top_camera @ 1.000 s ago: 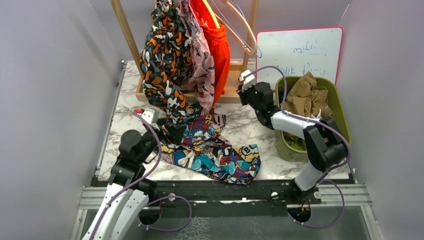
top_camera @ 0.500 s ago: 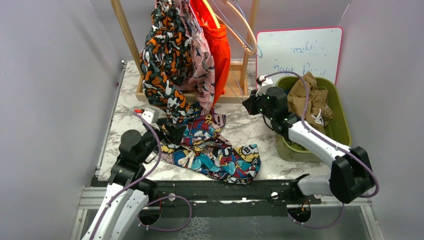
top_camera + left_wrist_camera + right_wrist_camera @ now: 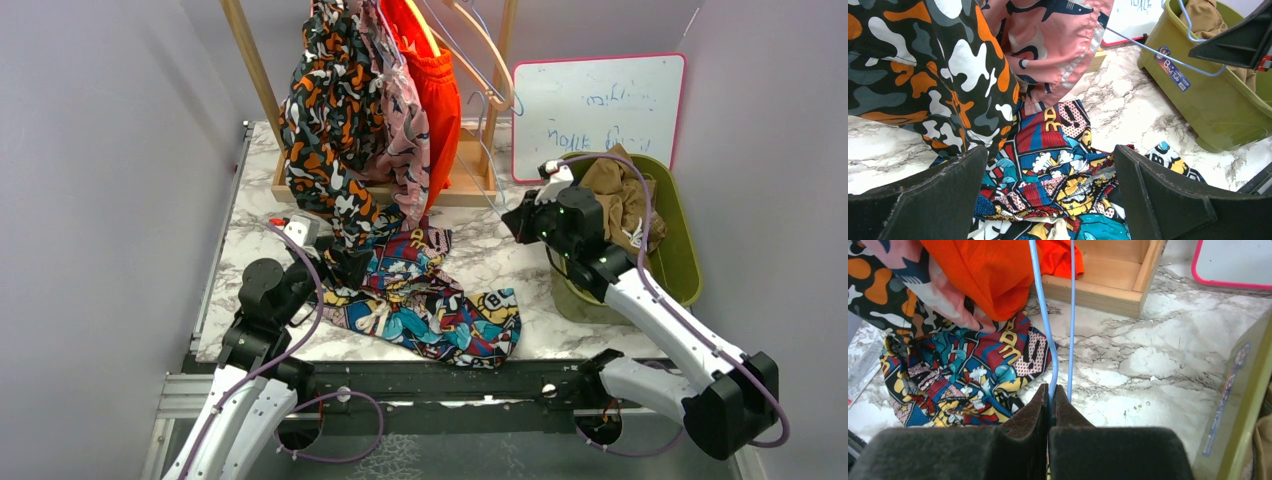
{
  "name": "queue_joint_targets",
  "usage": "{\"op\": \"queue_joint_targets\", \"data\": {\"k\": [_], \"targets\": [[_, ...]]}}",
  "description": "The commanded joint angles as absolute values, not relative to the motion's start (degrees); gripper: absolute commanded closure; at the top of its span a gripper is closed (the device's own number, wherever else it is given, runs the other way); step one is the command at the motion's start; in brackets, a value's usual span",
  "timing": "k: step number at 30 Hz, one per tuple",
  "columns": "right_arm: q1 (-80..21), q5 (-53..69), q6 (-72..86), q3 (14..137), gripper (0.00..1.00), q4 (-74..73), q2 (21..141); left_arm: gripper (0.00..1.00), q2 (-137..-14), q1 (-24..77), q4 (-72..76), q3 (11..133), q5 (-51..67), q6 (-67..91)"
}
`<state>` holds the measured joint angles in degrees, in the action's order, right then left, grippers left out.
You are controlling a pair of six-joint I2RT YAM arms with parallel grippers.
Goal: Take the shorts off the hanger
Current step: Pick up the hanger from the clothes rod, then place the hanger on the clothes rod.
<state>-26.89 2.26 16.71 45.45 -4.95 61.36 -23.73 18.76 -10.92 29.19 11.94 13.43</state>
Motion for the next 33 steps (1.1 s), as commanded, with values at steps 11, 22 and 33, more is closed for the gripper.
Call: {"op": "queue_joint_targets", "data": {"k": [11, 22, 33], "targets": [[-26.72, 9.25, 13.66, 51.77, 0.99, -19.75, 53.16, 0.01, -23.72, 18.55, -10.70, 29.00, 11.32, 12.83], [-26.72, 7.21, 15.00, 62.25, 0.99, -20.17, 56.86, 0.01, -23.79, 18.63, -10.68, 29.00, 11.51, 12.83], [-26.72, 5.55, 14.49, 80.08, 0.99, -19.85, 68.41, 0.01, -23.57, 18.58, -10.66, 29.00, 11.47, 12.83]]}}
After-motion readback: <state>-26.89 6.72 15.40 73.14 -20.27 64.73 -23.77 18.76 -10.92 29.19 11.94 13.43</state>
